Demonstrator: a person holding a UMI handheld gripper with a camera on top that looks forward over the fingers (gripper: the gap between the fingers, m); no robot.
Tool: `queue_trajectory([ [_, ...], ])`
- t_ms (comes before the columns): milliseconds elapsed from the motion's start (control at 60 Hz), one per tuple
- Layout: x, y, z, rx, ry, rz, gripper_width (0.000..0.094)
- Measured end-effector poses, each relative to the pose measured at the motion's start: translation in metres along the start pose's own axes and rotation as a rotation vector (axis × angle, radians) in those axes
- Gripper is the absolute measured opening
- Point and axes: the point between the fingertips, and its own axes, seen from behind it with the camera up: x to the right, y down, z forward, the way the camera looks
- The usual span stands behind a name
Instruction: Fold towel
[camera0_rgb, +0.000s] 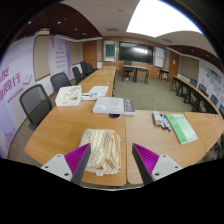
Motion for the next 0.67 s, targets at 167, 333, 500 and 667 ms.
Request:
queue_trajectory([
  [167, -0.026, 0.012, -0.079, 0.032, 0.037, -0.006, 0.0855],
  [333, -0.046, 0.027, -0.149, 0.055, 0.069, -0.016, 0.0854],
  [500, -0.060, 0.037, -0.190, 0.075, 0.079, -0.018, 0.0858],
  [667, -0.065, 0.039, -0.206, 0.084, 0.080, -0.011, 0.0859],
])
